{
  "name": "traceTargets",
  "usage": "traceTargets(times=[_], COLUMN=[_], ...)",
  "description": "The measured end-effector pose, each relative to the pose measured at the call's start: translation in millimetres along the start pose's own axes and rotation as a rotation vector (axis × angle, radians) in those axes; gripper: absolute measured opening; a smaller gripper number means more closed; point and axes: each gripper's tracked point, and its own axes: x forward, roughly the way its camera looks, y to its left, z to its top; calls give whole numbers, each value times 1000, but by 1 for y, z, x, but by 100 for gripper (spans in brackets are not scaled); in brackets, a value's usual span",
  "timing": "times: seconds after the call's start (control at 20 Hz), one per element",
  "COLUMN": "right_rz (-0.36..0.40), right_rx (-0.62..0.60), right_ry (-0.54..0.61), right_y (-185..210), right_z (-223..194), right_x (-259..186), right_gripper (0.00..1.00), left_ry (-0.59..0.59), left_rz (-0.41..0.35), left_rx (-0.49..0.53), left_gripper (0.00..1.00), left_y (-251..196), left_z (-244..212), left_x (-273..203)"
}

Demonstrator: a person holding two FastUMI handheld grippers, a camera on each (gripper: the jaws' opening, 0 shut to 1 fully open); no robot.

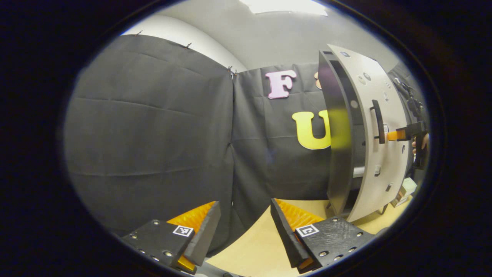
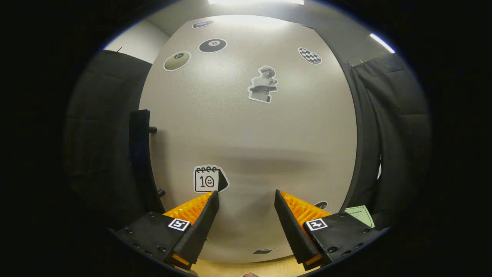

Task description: Open the cabinet door with the right hand, grasp the bottle in the cabinet with the left hand and place it on the coaster, then close the cabinet door with the right hand.

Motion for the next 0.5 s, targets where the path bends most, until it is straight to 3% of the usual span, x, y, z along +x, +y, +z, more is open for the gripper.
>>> traceTargets(times=[0.5], right_rz=[19], right_rx=[69], right_ry=[-5], right_y=[5], right_z=[4], right_x=[-1], right_gripper=[91], left_ry=[-30], left_rz=[-90], left_rx=[4], left_gripper=[80], left_y=[-38], left_z=[17], left_x=[8])
